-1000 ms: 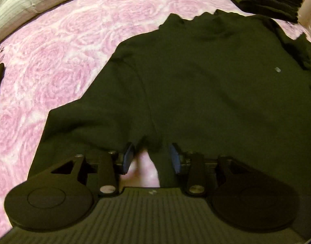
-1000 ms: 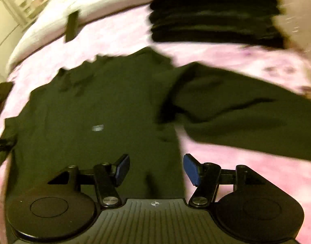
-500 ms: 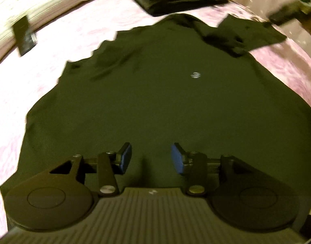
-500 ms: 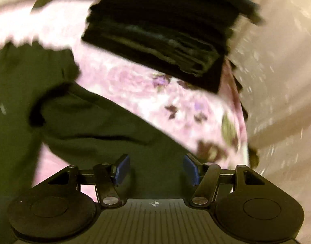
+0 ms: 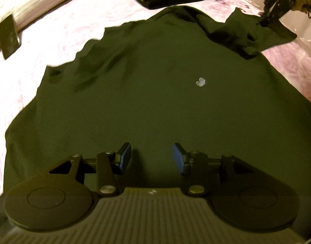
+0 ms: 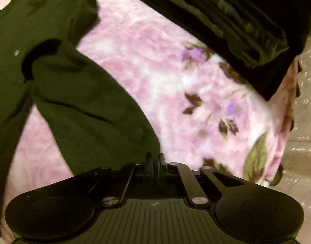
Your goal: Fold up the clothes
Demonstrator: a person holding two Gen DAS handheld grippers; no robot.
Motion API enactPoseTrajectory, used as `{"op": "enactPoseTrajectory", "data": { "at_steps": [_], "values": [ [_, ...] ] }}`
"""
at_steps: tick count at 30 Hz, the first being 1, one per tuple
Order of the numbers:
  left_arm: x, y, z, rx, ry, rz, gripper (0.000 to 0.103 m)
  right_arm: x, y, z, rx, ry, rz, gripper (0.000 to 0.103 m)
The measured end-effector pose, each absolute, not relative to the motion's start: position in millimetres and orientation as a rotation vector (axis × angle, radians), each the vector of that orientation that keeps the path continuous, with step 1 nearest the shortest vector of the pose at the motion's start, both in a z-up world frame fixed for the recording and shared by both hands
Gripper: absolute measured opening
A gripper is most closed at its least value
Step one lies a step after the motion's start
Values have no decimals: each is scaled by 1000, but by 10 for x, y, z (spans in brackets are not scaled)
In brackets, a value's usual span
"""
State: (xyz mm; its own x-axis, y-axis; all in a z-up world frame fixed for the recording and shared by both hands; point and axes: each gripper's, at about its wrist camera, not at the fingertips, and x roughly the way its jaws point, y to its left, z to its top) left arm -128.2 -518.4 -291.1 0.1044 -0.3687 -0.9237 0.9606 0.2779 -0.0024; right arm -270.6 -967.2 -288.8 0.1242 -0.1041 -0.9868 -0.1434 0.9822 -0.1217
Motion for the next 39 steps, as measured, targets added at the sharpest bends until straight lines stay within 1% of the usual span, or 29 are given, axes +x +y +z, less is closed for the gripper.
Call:
{"op": "enactPoseTrajectory", "data": {
  "at_steps": [2, 4, 5, 7, 8, 9, 10, 11, 14, 19, 23, 27, 28, 30, 31, 32, 33, 34, 35, 39],
  "values": [
    [-1253, -5266, -2873, 746, 1002, -1137, 40, -2848, -9484, -2609, -421, 1325, -75, 1],
    [-1228, -5359, -2813, 738, 988, -1150, 40, -3108, -9273, -2247, -634, 1109, -300, 1],
    [-1218, -5396, -2783, 733, 978, -1159, 40, -3284, -9145, -2168, -684, 1054, -361, 1],
    [-1188, -5471, -2735, 719, 963, -1176, 40, -3648, -8887, -2129, -737, 1013, -418, 2],
    [-1178, -5504, -2720, 714, 960, -1183, 40, -3811, -8776, -2189, -744, 1030, -433, 16],
    [-1175, -5529, -2715, 712, 958, -1189, 40, -3959, -8697, -2344, -705, 1101, -442, 52],
    [-1171, -5555, -2709, 710, 956, -1195, 40, -4104, -8632, -2525, -642, 1190, -451, 71],
    [-1168, -5579, -2705, 709, 955, -1201, 40, -4239, -8597, -2651, -540, 1252, -470, 81],
    [-1189, -5594, -2684, 724, 951, -1220, 40, -4527, -8515, -2836, -234, 1321, -554, 81],
    [-1243, -5485, -2680, 752, 962, -1223, 42, -4503, -8423, -2750, 89, 1190, -626, 81],
    [-1298, -5383, -2695, 768, 979, -1216, 42, -4325, -8824, -2602, 218, 1044, -687, 81],
    [-1349, -5315, -2733, 783, 984, -1218, 43, -4268, -9529, -2654, 301, 940, -787, 80],
    [-1361, -5304, -2756, 788, 986, -1217, 43, -4271, -9701, -2684, 336, 925, -813, 77],
    [-1387, -5294, -2806, 798, 994, -1214, 43, -4274, -10008, -2757, 413, 904, -854, 62],
    [-1401, -5295, -2833, 805, 1000, -1212, 43, -4276, -10162, -2793, 452, 892, -875, 58],
    [-1416, -5301, -2851, 812, 1003, -1212, 43, -4280, -10272, -2835, 498, 883, -878, 43],
    [-1432, -5307, -2868, 820, 1005, -1213, 43, -4282, -10325, -2873, 540, 879, -865, 16],
    [-1452, -5321, -2869, 826, 1003, -1216, 43, -4281, -10357, -2906, 576, 877, -850, 15],
    [-1467, -5329, -2860, 829, 1001, -1218, 43, -4326, -10323, -2868, 573, 866, -887, 10],
    [-1496, -5385, -2773, 828, 984, -1230, 43, -4631, -10009, -2533, 447, 783, -1168, 10]
  ]
}}
